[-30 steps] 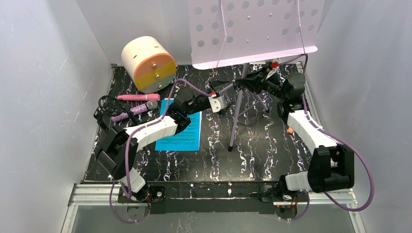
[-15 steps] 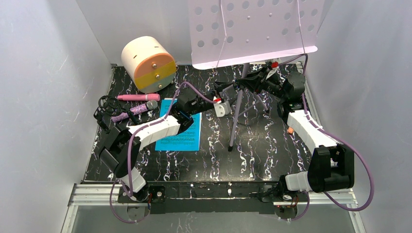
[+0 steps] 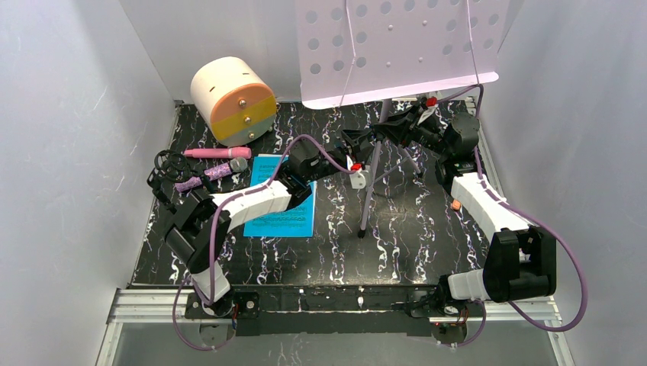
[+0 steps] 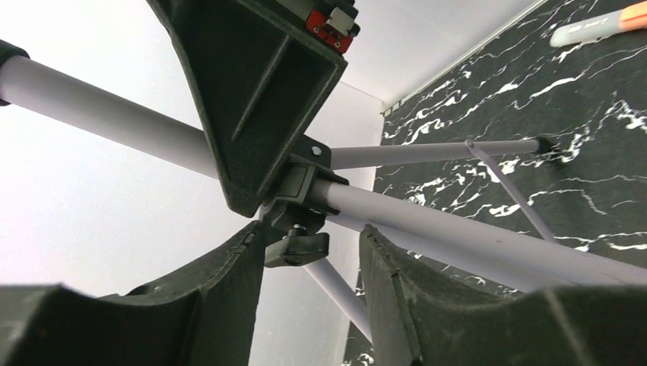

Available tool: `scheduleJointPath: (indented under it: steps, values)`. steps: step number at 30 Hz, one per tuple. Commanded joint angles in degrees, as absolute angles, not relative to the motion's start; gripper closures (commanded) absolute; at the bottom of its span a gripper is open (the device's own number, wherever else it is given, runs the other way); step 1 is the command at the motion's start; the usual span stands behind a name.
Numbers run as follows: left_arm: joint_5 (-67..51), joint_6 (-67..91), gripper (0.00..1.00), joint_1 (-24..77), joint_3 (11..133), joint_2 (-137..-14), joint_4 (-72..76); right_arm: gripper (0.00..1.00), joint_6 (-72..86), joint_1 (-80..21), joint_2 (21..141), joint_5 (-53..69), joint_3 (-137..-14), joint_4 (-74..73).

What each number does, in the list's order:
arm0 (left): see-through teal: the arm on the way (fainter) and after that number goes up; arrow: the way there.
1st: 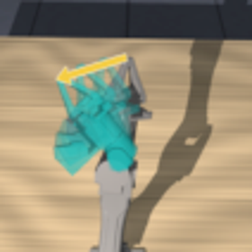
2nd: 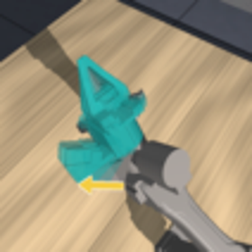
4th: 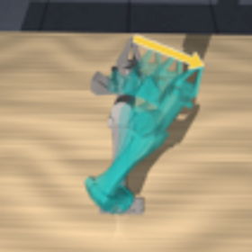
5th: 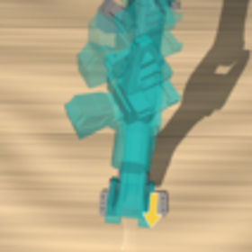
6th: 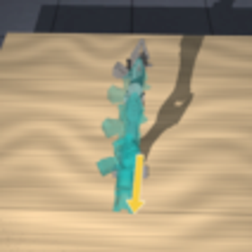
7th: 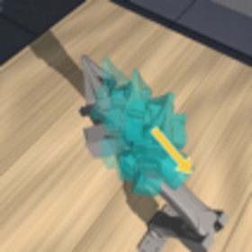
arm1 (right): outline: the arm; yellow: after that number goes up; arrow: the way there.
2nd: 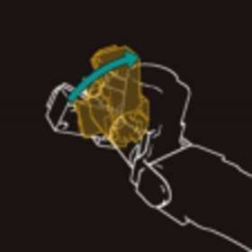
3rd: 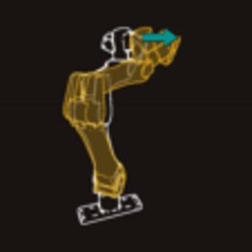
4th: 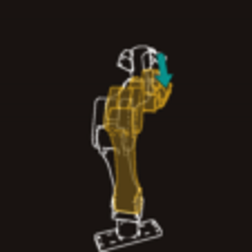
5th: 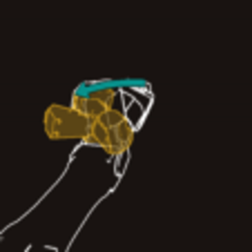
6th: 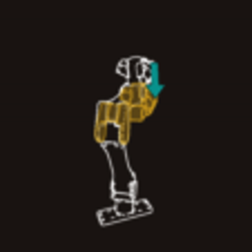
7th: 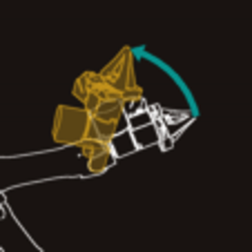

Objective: Pack up the instrument practice props
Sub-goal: Unscrew the knob on the music stand.

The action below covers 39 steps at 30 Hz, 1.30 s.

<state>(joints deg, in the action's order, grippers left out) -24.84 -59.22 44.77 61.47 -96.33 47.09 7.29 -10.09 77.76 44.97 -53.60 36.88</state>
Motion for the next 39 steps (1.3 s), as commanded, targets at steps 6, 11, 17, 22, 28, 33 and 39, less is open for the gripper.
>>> scheduleJointPath:
  steps: [6,11,17,22,28,33,39]
  values:
    - [-21.4,-64.2,0.63,45.1,63.7,-97.8,45.7,0.99,8.2,-9.5,79.8,43.1,-54.1,29.2]
    - [-20.1,-64.7,0.7,45.1,63.5,-98.1,45.4,0.99,8.2,-9.6,79.8,43.2,-54.1,29.2]
    - [-20.4,-52.4,0.95,45.0,64.2,-96.7,45.4,0.99,8.2,-9.5,79.9,43.2,-54.1,29.2]
    - [-19.9,-29.4,1.0,45.1,65.2,-94.1,44.7,0.99,8.2,-9.6,80.0,43.4,-54.2,29.1]
    - [-11.3,4.5,1.0,45.0,66.5,-91.7,41.6,0.99,8.5,-9.5,79.9,43.4,-54.2,29.0]
    - [-1.6,34.2,1.0,44.1,65.9,-90.0,34.6,0.99,8.7,-9.5,79.9,43.4,-54.3,28.9]
    - [-7.6,61.1,1.0,41.2,69.8,-92.6,24.2,0.99,9.0,-9.6,79.3,43.4,-54.2,28.9]
